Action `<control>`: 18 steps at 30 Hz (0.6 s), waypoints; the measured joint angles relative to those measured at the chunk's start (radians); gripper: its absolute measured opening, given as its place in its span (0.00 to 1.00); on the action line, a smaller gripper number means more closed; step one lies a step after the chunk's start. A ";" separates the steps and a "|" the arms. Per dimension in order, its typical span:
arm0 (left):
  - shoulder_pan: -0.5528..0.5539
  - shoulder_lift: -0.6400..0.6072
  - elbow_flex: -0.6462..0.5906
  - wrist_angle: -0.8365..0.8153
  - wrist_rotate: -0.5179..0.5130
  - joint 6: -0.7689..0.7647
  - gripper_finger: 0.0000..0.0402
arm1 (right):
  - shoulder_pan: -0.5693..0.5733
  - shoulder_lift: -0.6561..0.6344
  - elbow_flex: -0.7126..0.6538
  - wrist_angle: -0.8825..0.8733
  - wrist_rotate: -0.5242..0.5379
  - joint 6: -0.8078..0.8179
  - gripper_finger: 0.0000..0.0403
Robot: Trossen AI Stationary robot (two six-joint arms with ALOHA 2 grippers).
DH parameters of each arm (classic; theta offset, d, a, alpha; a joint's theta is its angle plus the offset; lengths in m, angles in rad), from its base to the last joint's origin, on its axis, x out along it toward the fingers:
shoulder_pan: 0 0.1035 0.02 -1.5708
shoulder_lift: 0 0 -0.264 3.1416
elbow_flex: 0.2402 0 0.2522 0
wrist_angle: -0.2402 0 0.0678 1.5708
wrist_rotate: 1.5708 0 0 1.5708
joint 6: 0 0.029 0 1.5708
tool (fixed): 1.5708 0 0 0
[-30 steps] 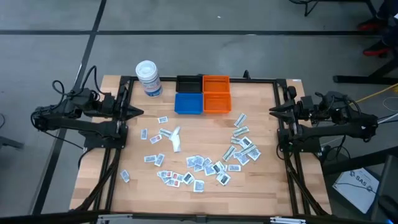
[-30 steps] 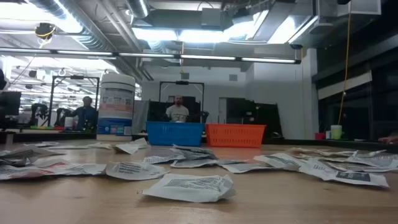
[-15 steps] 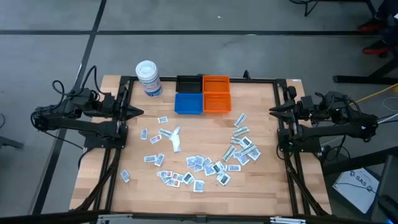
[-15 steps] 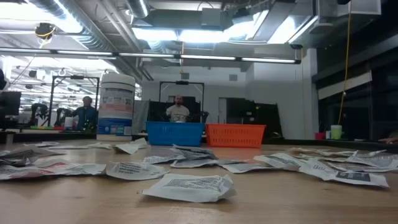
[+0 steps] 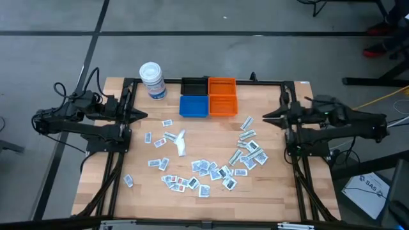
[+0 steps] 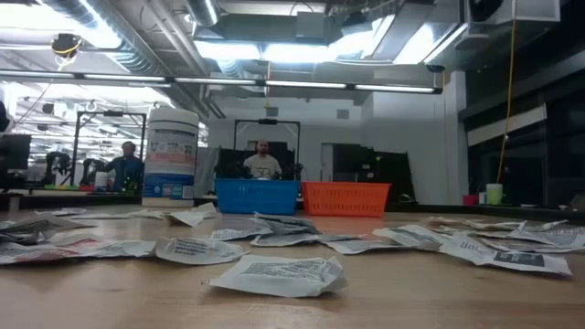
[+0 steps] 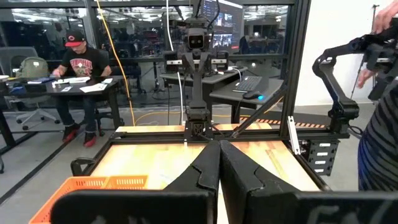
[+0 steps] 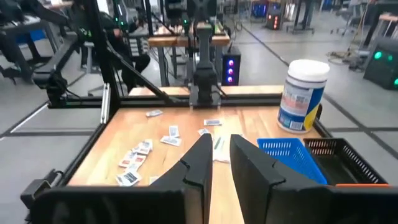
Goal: Pick & Place First Aid Supplies
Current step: Put the bandage pack into the top orange bin
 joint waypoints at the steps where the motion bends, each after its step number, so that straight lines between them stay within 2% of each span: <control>1: 0.000 0.000 0.000 0.000 0.000 0.000 0.01 | -0.002 0.022 0.000 0.012 0.000 0.000 0.15; 11: 0.000 0.000 0.000 0.000 0.000 0.000 0.01 | -0.092 0.231 0.003 0.157 -0.004 0.002 0.15; 18: 0.000 0.000 0.000 0.000 0.000 0.001 0.01 | -0.150 0.388 0.164 -0.081 0.009 -0.006 0.15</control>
